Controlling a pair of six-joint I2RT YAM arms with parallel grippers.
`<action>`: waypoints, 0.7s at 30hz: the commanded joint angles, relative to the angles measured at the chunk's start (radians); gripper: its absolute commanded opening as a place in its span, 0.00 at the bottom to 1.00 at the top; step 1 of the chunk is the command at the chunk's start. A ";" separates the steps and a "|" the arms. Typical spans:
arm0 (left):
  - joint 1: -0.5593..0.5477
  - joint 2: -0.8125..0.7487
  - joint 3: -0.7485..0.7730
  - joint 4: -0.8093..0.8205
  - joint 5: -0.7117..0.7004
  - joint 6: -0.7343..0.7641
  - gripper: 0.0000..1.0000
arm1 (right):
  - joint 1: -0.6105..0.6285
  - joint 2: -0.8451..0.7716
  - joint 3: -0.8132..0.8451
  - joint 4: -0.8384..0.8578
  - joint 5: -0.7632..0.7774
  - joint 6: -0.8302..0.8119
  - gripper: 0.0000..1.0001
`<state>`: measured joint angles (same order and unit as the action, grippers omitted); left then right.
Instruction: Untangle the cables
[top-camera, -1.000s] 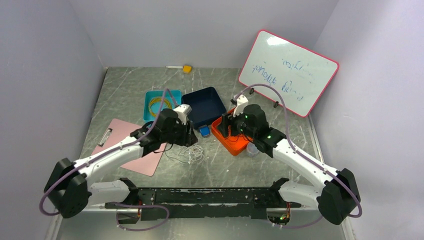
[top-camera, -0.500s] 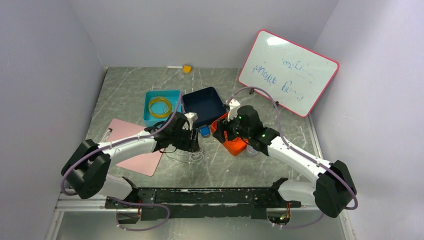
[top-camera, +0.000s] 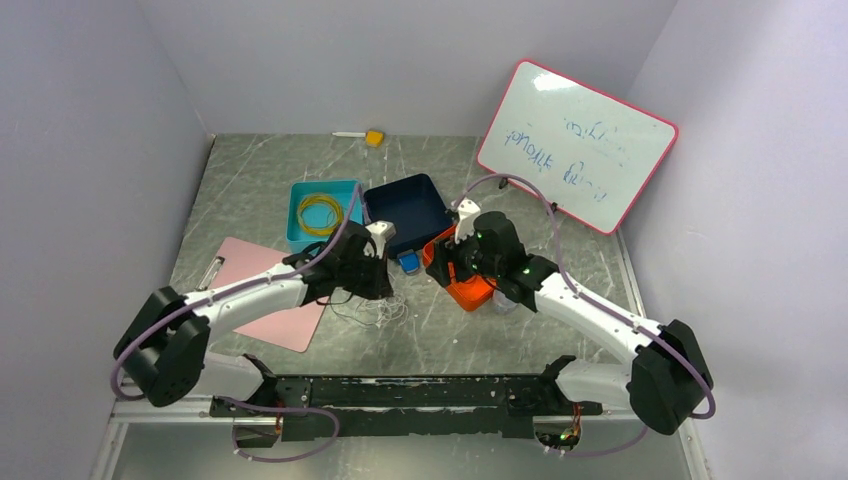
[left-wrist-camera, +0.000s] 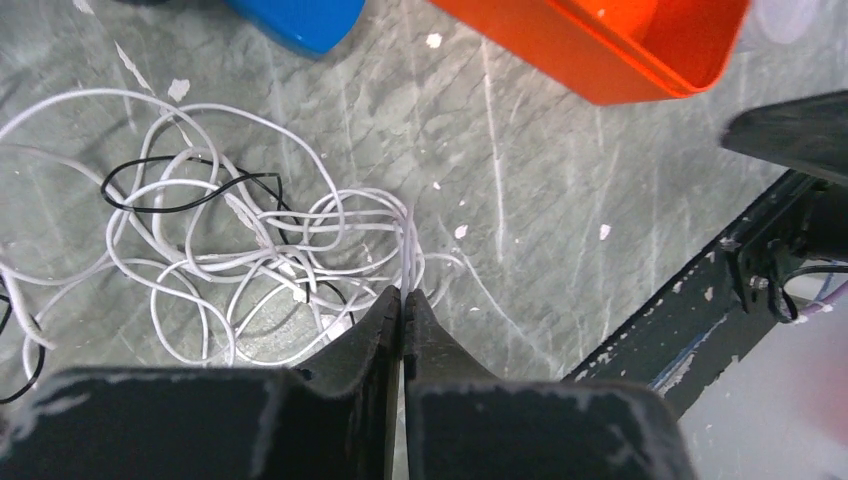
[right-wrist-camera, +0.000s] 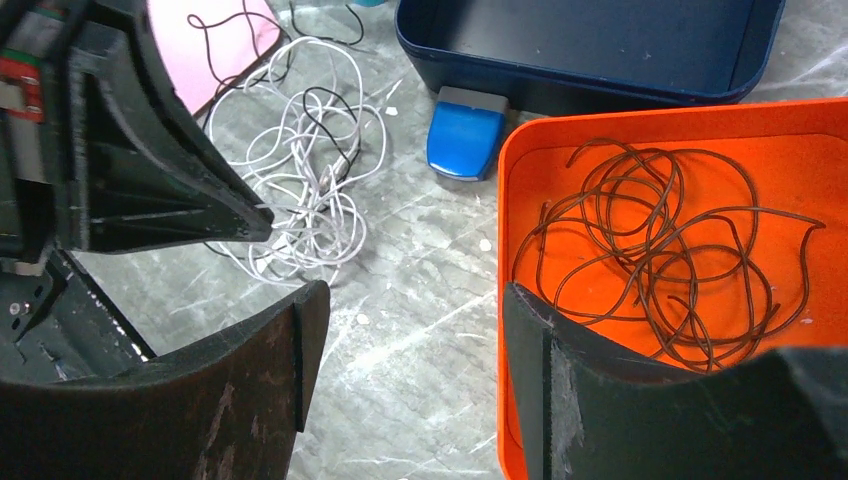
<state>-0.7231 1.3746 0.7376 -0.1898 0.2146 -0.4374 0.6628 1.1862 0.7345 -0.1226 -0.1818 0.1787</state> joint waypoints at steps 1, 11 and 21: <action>0.004 -0.085 0.039 -0.032 0.016 0.023 0.07 | 0.007 -0.038 -0.018 0.034 0.013 0.011 0.67; 0.005 -0.236 0.106 -0.129 -0.003 0.116 0.07 | 0.010 -0.069 -0.055 0.118 -0.074 0.013 0.68; 0.005 -0.284 0.156 -0.169 0.024 0.198 0.07 | 0.052 -0.101 -0.067 0.157 -0.099 -0.015 0.69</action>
<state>-0.7231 1.1118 0.8539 -0.3275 0.2138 -0.2958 0.6937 1.1213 0.6777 -0.0105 -0.2611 0.1848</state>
